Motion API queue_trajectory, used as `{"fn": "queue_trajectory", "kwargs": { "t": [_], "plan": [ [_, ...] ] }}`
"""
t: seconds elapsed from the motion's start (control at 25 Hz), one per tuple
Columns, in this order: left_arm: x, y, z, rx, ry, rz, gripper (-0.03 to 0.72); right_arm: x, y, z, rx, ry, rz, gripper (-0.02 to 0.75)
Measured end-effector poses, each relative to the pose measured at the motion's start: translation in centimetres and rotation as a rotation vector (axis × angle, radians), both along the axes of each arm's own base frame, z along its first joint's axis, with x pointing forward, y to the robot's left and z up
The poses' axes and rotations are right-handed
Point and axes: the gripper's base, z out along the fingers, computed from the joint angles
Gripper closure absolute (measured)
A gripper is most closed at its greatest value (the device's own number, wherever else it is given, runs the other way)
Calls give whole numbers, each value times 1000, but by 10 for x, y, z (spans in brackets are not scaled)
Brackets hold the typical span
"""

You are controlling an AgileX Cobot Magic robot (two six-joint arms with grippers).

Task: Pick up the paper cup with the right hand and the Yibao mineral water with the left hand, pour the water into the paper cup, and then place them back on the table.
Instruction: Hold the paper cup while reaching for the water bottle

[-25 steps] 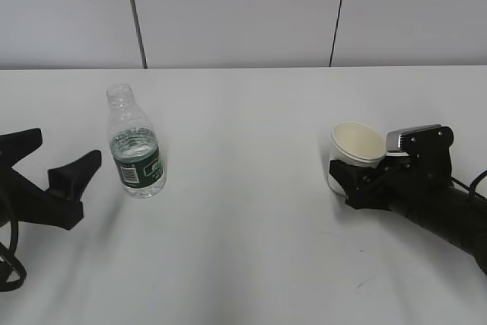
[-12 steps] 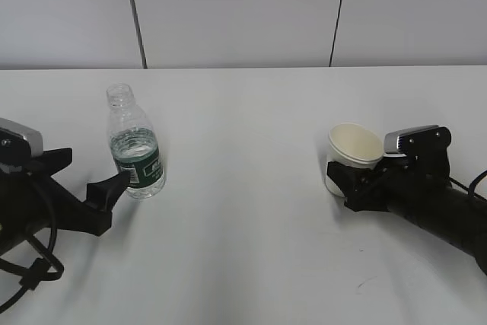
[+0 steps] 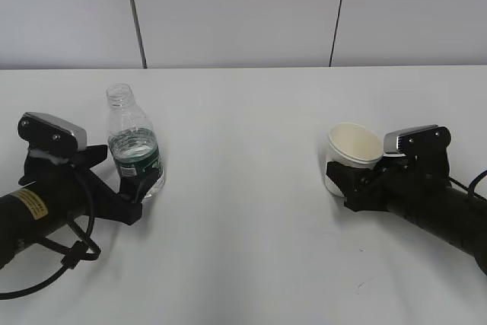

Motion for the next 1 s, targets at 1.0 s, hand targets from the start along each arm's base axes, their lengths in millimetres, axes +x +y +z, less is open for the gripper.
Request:
{"fn": "queue_trajectory", "kwargs": {
  "t": [1.0],
  "plan": [
    [33, -11, -9, -23, -38, -9, 314, -3, 5, 0, -6, 0, 69, 214]
  ]
}}
